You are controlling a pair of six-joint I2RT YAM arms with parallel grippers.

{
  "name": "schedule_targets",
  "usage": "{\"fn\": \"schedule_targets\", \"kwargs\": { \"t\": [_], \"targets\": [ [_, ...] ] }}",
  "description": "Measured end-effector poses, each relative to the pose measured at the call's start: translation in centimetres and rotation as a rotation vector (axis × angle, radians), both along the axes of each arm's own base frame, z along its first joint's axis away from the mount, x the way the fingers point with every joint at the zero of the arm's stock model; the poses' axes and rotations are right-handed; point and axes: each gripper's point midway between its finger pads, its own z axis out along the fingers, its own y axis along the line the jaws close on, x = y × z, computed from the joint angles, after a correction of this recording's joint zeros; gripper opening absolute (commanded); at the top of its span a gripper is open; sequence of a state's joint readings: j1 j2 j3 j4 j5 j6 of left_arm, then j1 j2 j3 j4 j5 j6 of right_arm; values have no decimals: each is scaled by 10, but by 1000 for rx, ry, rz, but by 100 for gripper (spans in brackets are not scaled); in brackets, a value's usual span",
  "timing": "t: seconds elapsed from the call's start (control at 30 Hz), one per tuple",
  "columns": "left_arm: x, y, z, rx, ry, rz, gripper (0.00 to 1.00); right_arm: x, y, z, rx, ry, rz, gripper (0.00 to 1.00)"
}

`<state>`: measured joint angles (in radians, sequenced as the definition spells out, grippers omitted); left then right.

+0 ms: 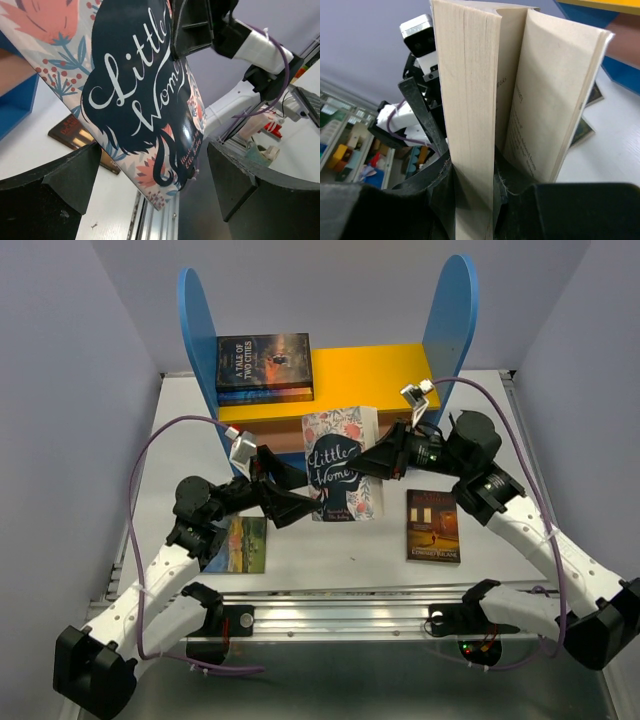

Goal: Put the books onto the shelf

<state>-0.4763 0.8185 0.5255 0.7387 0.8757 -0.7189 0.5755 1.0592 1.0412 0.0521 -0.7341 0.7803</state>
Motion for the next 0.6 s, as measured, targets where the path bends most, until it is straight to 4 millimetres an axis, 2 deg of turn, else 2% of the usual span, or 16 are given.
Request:
{"fn": "schedule_targets", "kwargs": {
  "t": [0.1,0.2,0.23,0.27,0.33,0.37,0.4,0.43,0.47,0.53,0.57,0.6],
  "targets": [
    [-4,1,7,-16,-33,-10,96,0,8,9,51,6,56,1],
    [-6,0,5,-14,-21,-29,94,5,17,7,77,22,96,1],
    [-6,0,4,-12,-16,-32,90,6,19,6,83,33,110,1],
    [-6,-1,4,-12,-10,-33,76,6,21,5,86,40,121,1],
    [-4,-1,3,-14,0,-27,54,7,22,5,95,50,131,1],
    [-4,0,4,-17,4,-25,34,5,22,7,99,48,138,1],
    [-4,0,4,-21,16,-25,27,4,22,9,107,34,144,4],
    [-4,0,6,-27,19,-22,19,4,22,11,111,18,144,10],
    [-5,0,7,-33,28,-23,2,4,22,13,114,-3,145,24],
    [-7,1,9,-39,39,-26,0,6,21,12,107,-29,133,32],
    [-7,2,10,-41,46,-22,0,8,21,12,96,-37,112,52],
    [-5,2,10,-44,59,-11,0,11,21,11,81,-42,85,66]
  ]
}}
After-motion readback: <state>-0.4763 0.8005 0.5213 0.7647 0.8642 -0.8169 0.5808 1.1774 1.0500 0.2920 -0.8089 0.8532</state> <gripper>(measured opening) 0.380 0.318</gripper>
